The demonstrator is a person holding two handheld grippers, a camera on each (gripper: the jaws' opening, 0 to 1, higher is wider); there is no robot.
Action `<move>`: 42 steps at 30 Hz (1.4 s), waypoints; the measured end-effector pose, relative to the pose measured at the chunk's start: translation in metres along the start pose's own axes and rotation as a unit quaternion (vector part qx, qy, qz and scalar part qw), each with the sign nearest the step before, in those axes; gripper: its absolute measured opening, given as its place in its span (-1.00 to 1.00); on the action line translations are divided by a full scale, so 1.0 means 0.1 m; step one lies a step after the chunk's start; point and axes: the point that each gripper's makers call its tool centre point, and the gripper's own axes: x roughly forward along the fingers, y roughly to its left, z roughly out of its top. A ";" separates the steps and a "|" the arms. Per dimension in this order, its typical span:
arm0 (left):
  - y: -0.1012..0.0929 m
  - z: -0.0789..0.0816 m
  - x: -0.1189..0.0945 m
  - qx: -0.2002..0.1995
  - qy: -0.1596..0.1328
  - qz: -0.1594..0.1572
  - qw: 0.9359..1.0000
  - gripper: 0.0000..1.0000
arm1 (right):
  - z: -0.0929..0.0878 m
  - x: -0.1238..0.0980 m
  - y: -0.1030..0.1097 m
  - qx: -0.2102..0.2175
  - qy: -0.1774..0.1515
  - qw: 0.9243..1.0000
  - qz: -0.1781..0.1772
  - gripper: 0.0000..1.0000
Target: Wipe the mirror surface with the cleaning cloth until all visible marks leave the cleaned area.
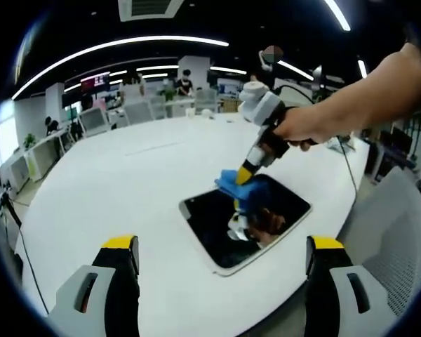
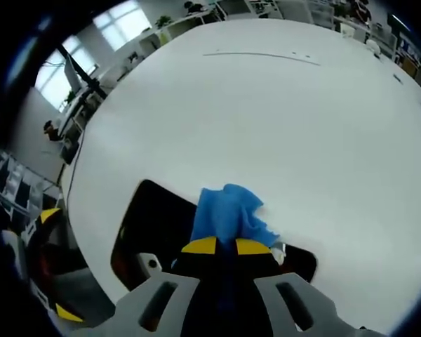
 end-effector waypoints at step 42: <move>-0.04 0.02 -0.03 0.000 -0.003 -0.006 1.000 0.99 | -0.39 -0.14 0.11 -0.027 -0.034 0.999 -0.033 -0.95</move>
